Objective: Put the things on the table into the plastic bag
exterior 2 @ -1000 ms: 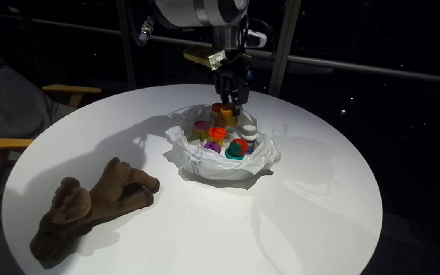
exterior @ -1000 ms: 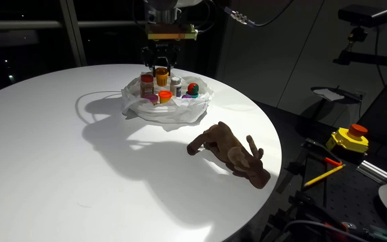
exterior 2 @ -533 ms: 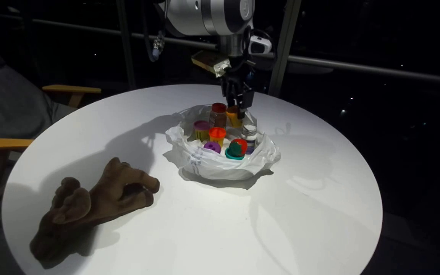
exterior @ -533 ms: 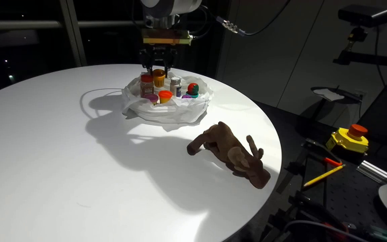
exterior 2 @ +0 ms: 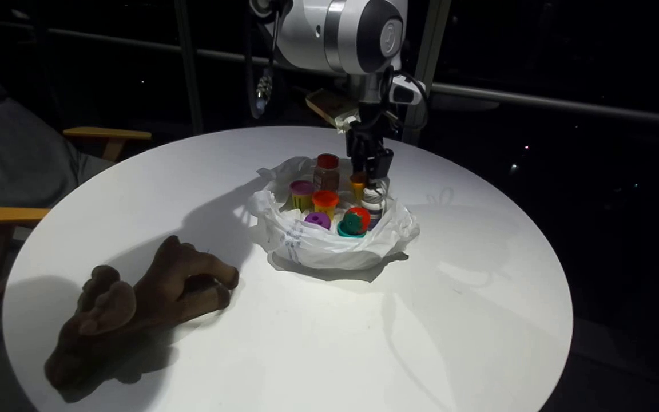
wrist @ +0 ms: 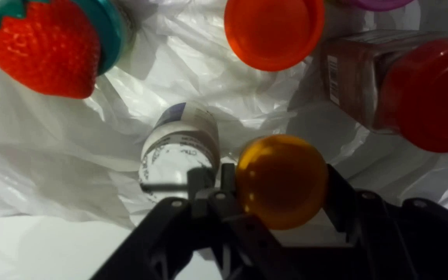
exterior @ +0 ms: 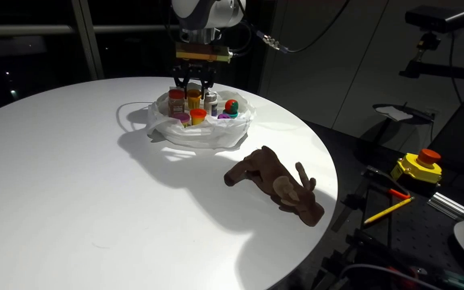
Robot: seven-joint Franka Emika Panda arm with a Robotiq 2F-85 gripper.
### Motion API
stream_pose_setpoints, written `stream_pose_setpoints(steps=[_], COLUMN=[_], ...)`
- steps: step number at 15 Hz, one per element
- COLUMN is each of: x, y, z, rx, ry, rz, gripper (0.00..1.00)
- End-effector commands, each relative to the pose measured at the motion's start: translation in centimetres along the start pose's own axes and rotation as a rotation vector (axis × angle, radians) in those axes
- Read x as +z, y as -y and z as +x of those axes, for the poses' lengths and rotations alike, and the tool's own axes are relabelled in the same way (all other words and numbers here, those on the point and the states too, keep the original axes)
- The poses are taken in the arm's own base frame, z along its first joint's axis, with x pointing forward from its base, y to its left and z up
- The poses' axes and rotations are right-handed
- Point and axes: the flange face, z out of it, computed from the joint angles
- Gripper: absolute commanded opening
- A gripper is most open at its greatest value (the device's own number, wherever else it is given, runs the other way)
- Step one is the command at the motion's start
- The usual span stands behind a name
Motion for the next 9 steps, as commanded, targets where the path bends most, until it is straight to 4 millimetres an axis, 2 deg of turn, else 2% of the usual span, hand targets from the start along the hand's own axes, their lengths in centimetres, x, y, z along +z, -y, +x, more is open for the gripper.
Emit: stream_pose_setpoints(steps=[1, 3, 6, 9], x=[-1.1, -2.2, -5.2, -9.9], y=[0.7, 1.2, 2.6, 4.2], z=[0.7, 0.5, -0.1, -1.9], rx=[-0.008, -0.020, -0.047, -0.080], ry=[0.026, 0.015, -0.017, -0.058], rz=[0.045, 0.061, 0.082, 0.073], gripper=[0.86, 0.99, 1.00, 1.00])
